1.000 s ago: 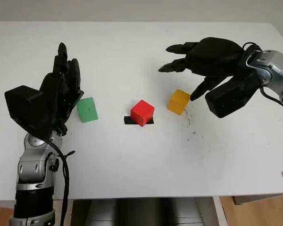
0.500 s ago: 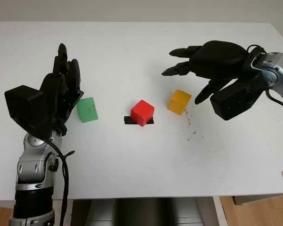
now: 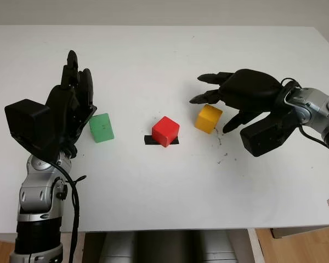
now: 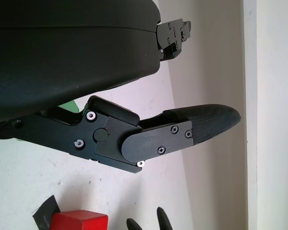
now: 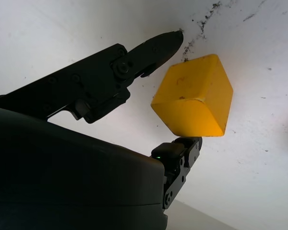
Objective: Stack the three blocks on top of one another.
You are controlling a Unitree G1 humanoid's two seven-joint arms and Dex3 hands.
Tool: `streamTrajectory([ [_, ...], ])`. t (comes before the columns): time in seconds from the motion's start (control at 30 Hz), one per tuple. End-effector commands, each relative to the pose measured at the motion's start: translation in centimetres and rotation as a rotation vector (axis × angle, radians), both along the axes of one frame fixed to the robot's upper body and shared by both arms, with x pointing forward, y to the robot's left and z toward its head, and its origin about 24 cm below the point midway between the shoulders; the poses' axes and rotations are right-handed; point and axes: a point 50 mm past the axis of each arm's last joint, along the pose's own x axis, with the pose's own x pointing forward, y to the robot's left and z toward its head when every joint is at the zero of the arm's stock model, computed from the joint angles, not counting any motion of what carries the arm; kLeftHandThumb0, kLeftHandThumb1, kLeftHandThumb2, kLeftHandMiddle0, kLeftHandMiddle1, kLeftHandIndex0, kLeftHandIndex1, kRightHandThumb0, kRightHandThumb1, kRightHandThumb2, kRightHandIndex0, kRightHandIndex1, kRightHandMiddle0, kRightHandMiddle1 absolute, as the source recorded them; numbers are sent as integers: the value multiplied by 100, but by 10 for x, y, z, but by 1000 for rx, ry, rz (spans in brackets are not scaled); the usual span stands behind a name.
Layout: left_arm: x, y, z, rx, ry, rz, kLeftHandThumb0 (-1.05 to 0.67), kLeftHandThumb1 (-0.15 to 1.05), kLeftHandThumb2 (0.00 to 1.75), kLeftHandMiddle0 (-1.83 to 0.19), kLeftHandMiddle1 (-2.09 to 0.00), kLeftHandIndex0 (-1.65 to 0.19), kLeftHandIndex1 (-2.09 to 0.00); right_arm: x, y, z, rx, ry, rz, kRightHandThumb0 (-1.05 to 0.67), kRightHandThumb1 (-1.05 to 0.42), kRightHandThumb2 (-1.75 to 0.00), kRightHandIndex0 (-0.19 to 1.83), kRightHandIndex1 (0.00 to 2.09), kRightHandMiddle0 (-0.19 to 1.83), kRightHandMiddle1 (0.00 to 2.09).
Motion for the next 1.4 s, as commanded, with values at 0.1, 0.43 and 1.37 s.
streamTrajectory([
  [0.1,-1,1,3,11,-11,-3,-82,105,67,19,0,19,0,0,1,-4,12,-10,14,-50,-79,-6,20,7,60,12],
  [0.43,-1,1,3,15,-8,-4,-82,105,67,19,0,19,0,-1,2,1,62,-105,68,-39,-87,-6,38,10,88,35],
  [1.37,-1,1,0,9,0,-13,-82,105,67,19,0,19,0,18,-2,27,687,346,-199,-35,-92,-5,28,4,35,144],
])
